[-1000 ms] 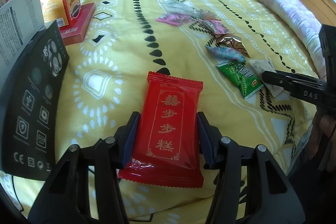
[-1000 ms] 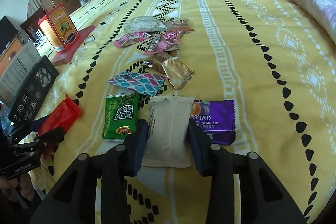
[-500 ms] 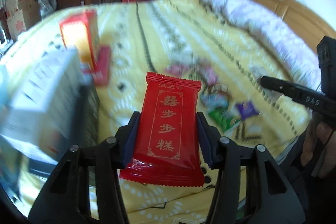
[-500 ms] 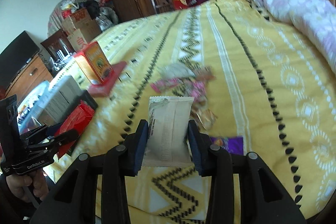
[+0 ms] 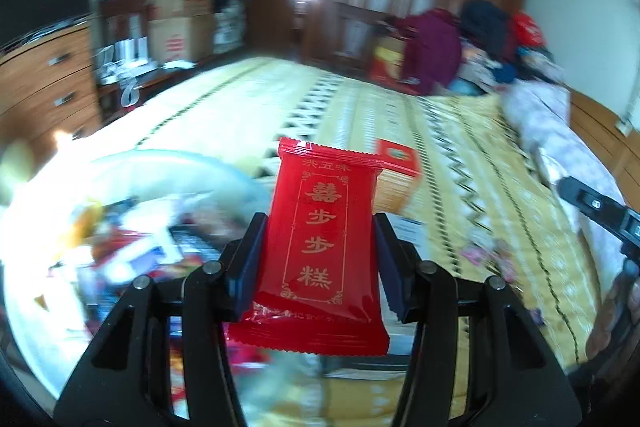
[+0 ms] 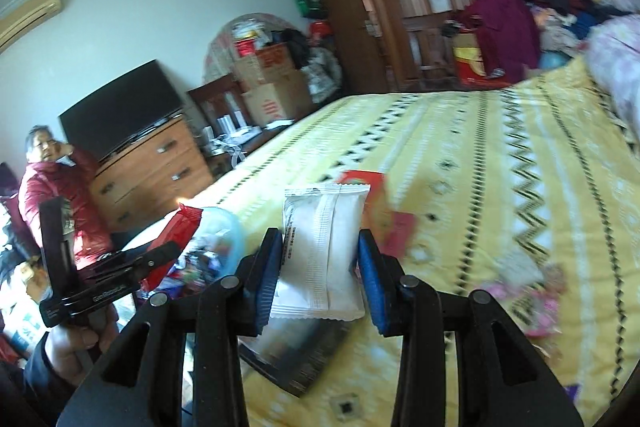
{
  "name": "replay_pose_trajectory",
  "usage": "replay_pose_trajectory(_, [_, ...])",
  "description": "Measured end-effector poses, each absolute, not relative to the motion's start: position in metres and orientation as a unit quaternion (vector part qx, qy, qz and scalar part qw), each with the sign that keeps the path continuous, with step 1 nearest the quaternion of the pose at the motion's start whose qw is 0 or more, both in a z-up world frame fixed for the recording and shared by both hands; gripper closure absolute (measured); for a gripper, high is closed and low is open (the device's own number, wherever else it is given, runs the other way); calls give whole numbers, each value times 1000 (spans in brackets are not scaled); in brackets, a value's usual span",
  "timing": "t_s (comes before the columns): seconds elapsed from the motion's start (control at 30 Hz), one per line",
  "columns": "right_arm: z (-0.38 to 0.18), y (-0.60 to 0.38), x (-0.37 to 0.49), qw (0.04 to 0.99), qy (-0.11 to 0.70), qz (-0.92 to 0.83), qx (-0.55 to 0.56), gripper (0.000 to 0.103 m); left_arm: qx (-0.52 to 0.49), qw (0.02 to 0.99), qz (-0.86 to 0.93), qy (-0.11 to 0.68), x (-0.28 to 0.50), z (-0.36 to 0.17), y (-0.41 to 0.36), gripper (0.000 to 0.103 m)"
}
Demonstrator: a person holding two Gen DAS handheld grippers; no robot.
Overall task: Organize snacks
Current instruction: 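Drop the red packet into the clear bowl with the left gripper while the right drops the white packet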
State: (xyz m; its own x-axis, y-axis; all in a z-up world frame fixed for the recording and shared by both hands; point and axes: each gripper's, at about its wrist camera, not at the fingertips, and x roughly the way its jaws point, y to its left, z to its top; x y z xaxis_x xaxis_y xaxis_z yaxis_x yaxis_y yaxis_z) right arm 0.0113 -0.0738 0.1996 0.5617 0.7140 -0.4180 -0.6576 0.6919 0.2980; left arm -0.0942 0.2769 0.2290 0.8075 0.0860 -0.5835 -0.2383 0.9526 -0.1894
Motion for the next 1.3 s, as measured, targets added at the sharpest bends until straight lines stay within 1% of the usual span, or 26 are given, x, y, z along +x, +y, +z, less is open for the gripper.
replay_pose_trajectory(0.17, [210,34,3,846,265,461,28,61,-167,925,159,304,-114,219,350,50])
replay_pose_trajectory(0.27, [214,86,-8,828,268,493,12,61,-174,917,187,305,-116,216,377,50])
replay_pose_trajectory(0.4, [206,140,-11,805,283,521,5,61,-180,908,209,315,-118,209,402,50])
replay_pose_trajectory(0.57, [191,171,-15,790,303,534,2,61,-185,903,213,324,-117,205,426,50])
replay_pose_trajectory(0.83, [173,191,-6,781,324,533,6,61,-187,903,203,329,-116,202,431,50])
replay_pose_trajectory(0.9, [171,195,-6,780,326,534,3,58,-189,903,199,331,-116,201,434,50])
replay_pose_trajectory(1.0, [172,200,-9,778,326,536,-1,51,-195,901,198,334,-115,198,436,49])
replay_pose_trajectory(1.03, [173,201,-11,778,325,537,-2,43,-196,900,200,334,-115,198,438,48])
replay_pose_trajectory(1.07, [173,201,-11,778,323,539,0,36,-198,899,203,334,-116,198,438,44])
replay_pose_trajectory(1.1, [174,200,-13,778,322,540,0,36,-199,899,205,332,-118,198,439,38])
replay_pose_trajectory(1.17, [175,197,-17,777,320,542,2,36,-198,899,212,328,-120,200,439,31])
replay_pose_trajectory(1.3, [176,181,-23,777,318,543,13,36,-192,902,213,322,-121,206,434,31])
